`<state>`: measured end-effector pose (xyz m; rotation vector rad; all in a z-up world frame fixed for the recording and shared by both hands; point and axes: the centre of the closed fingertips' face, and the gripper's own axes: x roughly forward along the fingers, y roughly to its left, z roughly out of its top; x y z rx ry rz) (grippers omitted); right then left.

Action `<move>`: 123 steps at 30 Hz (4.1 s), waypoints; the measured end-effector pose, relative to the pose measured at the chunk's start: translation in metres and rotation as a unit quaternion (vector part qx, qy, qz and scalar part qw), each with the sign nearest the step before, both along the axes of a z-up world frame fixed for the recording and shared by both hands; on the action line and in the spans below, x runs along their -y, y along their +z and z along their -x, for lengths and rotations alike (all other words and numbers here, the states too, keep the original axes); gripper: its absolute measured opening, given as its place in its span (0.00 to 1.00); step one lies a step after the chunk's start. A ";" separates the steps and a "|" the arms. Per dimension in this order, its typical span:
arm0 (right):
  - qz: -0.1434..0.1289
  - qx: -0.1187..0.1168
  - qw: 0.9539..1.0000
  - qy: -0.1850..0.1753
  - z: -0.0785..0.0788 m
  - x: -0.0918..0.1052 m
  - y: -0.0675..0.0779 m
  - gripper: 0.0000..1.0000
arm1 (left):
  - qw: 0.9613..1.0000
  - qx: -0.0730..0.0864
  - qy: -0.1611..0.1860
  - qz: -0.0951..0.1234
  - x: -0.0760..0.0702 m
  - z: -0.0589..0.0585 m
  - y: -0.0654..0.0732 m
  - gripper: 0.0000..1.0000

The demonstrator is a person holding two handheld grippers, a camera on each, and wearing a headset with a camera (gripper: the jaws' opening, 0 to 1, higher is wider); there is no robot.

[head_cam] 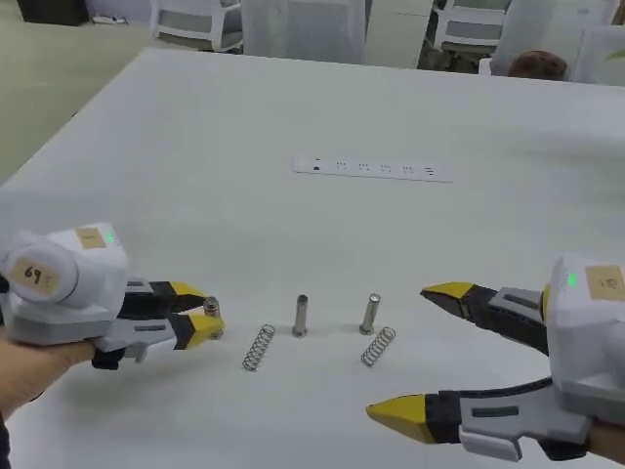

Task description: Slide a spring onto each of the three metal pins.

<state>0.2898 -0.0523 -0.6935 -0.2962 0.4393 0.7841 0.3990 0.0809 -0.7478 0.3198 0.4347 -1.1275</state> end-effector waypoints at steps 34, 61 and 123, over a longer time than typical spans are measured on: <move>0.002 0.011 1.000 0.007 0.001 -0.004 0.005 0.76 | 0.997 -0.013 0.048 0.050 -0.026 0.054 0.032 0.27; -0.003 0.017 1.000 0.006 0.000 -0.004 0.008 0.76 | 0.999 -0.034 0.033 0.004 0.015 0.064 0.009 0.23; -0.009 0.003 1.000 -0.001 -0.001 -0.002 0.001 0.74 | 0.995 -0.035 0.060 -0.065 0.030 0.035 -0.041 0.05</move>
